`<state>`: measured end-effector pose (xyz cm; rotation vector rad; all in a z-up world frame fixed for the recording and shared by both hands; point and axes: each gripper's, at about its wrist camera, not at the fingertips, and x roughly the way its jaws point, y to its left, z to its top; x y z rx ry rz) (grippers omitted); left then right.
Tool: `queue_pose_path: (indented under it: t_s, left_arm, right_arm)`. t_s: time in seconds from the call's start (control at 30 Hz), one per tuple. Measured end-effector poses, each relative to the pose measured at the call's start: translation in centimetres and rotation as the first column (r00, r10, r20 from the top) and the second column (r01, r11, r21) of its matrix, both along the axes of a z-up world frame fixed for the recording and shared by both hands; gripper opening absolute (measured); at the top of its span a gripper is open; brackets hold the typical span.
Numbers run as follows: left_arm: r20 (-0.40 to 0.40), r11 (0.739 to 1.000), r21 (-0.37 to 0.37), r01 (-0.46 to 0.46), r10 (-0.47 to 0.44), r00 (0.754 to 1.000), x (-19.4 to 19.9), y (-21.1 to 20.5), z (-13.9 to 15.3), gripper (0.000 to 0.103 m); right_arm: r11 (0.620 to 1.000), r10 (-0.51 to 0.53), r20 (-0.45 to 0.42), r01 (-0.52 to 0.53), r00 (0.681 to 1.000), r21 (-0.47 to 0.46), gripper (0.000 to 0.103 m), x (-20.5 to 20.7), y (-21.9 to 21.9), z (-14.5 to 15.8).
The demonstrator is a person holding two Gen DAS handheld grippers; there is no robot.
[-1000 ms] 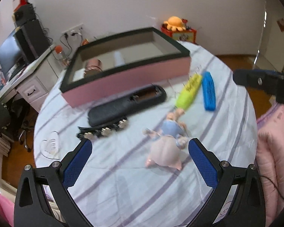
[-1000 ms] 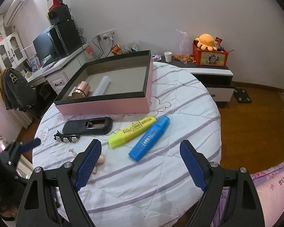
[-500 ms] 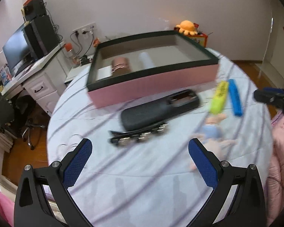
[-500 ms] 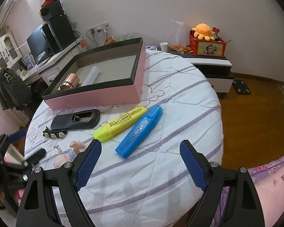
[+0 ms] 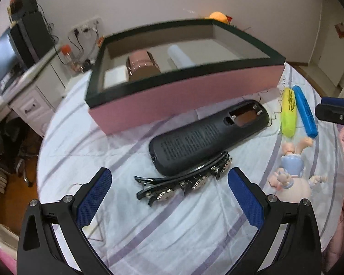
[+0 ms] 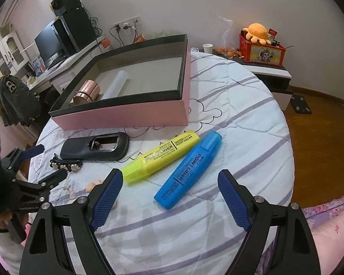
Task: Organize rigid objects
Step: 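Grasp the black studded hair clip with the left gripper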
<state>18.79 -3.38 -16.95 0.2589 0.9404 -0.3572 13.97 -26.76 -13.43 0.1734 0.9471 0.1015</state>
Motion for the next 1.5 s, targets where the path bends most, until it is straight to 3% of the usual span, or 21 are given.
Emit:
queue_pose_path:
  t_s: [0.03,0.1,0.33,0.63,0.73,0.83,0.97,1.03,1.07,1.1,1.13,1.27,1.33,1.43,1.5]
  left_arm:
    - [-0.021,1.000,-0.024,-0.002,0.001,1.000,0.2,0.1,-0.3,0.087]
    - [-0.078,0.998,-0.069,-0.008,0.003,0.997,0.5,0.3,-0.8,0.080]
    - [-0.099,0.996,-0.082,-0.026,0.018,0.995,-2.0,-0.2,-0.6,0.080]
    - [-0.147,0.974,-0.087,-0.209,0.195,0.970,-5.7,0.5,-0.6,0.084]
    - [-0.163,0.978,-0.093,-0.189,0.173,0.971,-6.8,0.2,-0.5,0.088]
    - [-0.119,0.983,-0.096,-0.154,0.142,0.983,-7.3,0.4,-0.1,0.089]
    - [-0.046,0.996,-0.016,-0.091,0.090,0.995,-6.3,0.7,-0.4,0.089]
    - [-0.037,0.998,-0.020,-0.052,0.052,0.998,-5.6,1.2,-0.6,0.088]
    - [-0.037,0.999,-0.031,-0.042,0.041,0.998,-5.5,1.5,-0.6,0.086]
    - [-0.039,0.999,-0.045,-0.026,0.025,0.999,-5.3,1.5,-0.6,0.072]
    - [-0.050,0.998,-0.062,-0.023,0.020,0.999,-5.0,1.6,-0.6,0.066]
    - [-0.074,0.984,-0.117,-0.133,0.124,0.989,-4.1,1.8,-0.5,0.065]
    - [-0.073,0.965,-0.137,-0.222,0.214,0.974,-4.1,2.4,-0.5,0.065]
    - [-0.068,0.916,-0.182,-0.357,0.350,0.934,-4.1,3.4,-0.3,0.066]
    - [-0.089,0.908,-0.177,-0.379,0.369,0.925,-3.8,3.3,-0.7,0.066]
  right_arm:
    - [1.000,-0.002,0.000,0.002,1.000,-0.002,0.086,0.1,0.0,0.0]
    - [1.000,-0.002,0.000,0.002,1.000,-0.004,0.086,0.1,0.2,0.1]
    - [1.000,0.017,0.005,-0.017,1.000,-0.006,0.086,-0.1,1.0,0.4]
    - [0.999,0.051,0.027,-0.051,0.998,0.007,0.086,-1.5,1.7,1.1]
    - [0.998,0.057,0.033,-0.057,0.998,0.013,0.086,-2.2,1.7,1.2]
    - [0.998,0.062,0.040,-0.063,0.997,0.015,0.086,-2.7,1.8,1.5]
    - [0.998,0.053,0.051,-0.054,0.997,0.016,0.086,-3.3,1.5,1.9]
    - [0.999,0.049,0.056,-0.049,0.997,0.012,0.086,-3.6,1.5,2.1]
    - [0.999,0.046,0.056,-0.047,0.997,0.009,0.086,-3.7,1.4,2.1]
    - [0.999,0.044,0.055,-0.044,0.998,0.008,0.086,-3.7,1.4,2.1]
    - [0.999,0.038,0.054,-0.039,0.998,0.007,0.086,-3.7,1.3,2.1]
    - [1.000,0.028,0.050,-0.028,0.998,0.002,0.086,-3.3,1.3,2.1]
    - [1.000,0.031,0.052,-0.031,0.998,0.001,0.086,-3.3,1.4,2.2]
    - [0.999,0.046,0.053,-0.046,0.998,-0.006,0.086,-3.1,1.9,2.3]
    - [0.998,0.058,0.051,-0.057,0.997,-0.009,0.086,-3.1,2.3,2.3]
